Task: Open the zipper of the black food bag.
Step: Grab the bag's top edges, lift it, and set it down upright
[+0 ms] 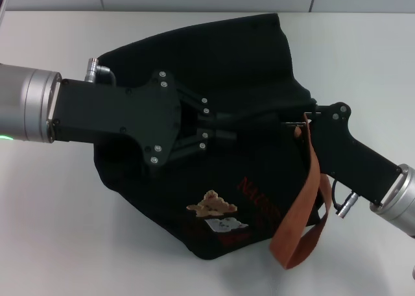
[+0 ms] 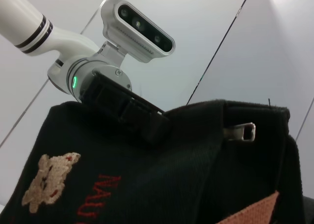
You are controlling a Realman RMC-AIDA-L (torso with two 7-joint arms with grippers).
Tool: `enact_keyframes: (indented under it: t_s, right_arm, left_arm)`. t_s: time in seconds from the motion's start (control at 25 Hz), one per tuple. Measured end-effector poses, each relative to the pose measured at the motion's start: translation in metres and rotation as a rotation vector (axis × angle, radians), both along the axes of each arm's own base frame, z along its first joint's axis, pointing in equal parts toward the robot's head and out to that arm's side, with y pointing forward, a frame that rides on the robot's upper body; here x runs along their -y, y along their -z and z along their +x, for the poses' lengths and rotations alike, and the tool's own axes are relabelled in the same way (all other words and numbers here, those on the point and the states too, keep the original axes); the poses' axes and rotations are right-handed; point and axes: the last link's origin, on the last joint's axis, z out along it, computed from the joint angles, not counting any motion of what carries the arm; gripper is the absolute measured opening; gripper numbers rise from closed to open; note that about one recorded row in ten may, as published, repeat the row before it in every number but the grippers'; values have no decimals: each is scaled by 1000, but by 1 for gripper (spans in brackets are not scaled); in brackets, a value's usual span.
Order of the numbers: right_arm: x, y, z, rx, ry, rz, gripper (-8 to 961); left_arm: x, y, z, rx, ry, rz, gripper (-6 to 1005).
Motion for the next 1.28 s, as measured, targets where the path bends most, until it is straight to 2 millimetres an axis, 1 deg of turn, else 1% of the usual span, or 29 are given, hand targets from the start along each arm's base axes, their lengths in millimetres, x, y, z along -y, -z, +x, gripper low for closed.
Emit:
enact_keyframes:
  t_s: [0.28, 0.84, 1.28]
  right_arm:
    - [-1, 0, 0, 1, 1, 4, -2]
    - [-1, -1, 3, 7, 10, 10, 2]
    - [-3, 0, 12, 48, 58, 16, 15]
  left_arm:
    - [0, 0, 0, 0, 5, 3, 102]
    - [-1, -4, -2, 10, -2, 25, 102]
    - [-2, -8, -12, 30, -38, 48, 102]
